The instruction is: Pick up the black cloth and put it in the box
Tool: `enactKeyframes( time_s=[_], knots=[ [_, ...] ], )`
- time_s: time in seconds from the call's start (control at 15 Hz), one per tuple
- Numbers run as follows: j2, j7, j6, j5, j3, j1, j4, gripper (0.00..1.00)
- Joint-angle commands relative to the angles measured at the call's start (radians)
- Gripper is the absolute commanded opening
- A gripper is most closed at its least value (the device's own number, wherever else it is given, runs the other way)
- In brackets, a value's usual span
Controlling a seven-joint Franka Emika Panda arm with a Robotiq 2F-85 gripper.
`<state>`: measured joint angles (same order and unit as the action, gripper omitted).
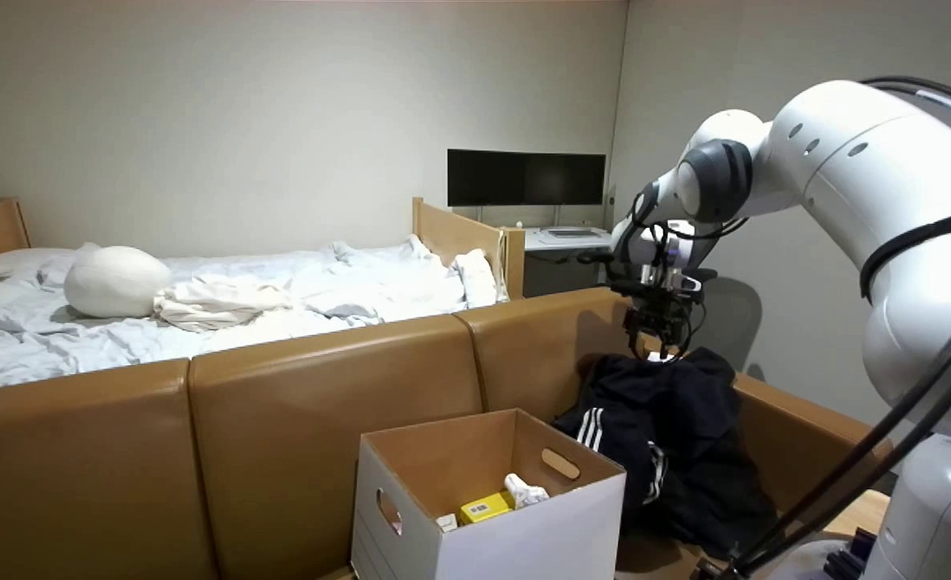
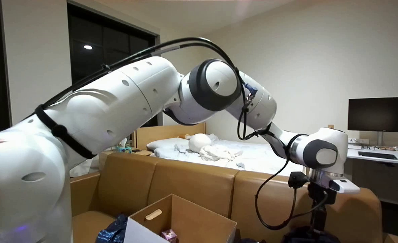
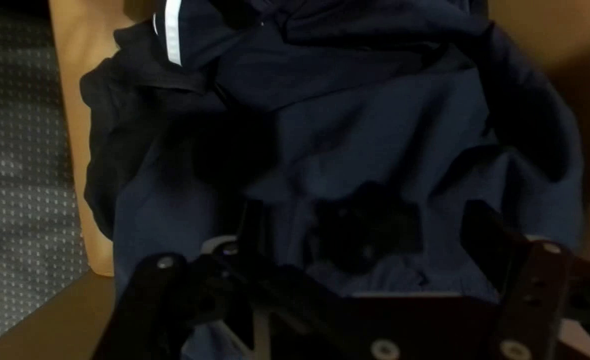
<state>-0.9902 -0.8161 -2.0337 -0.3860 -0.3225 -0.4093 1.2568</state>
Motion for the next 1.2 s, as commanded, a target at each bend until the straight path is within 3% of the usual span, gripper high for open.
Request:
enactKeyframes(
  time_s=[0.0,0.6,0.67,0.8,0.87,0.93,1.13],
  knots=[
    [-0.133,-0.096,0.032,-0.005,0.037,-0.070,-0.178,1.00],
    [-0.393,-0.197,0.055,-0.026,0.036,-0.119,-0.486,1.00],
    [-0.389,-0.207,0.046,0.014,0.078,-0.136,-0.484,1.00],
    [-0.408,-0.223,0.055,0.029,0.092,-0.139,-0.516,1.00],
    [-0.416,-0.227,0.062,0.037,0.099,-0.142,-0.530,0.75],
    [-0.422,-0.229,0.075,0.044,0.104,-0.145,-0.544,0.73],
    [-0.438,-0.235,0.115,0.048,0.128,-0.163,-0.585,0.53]
  ],
)
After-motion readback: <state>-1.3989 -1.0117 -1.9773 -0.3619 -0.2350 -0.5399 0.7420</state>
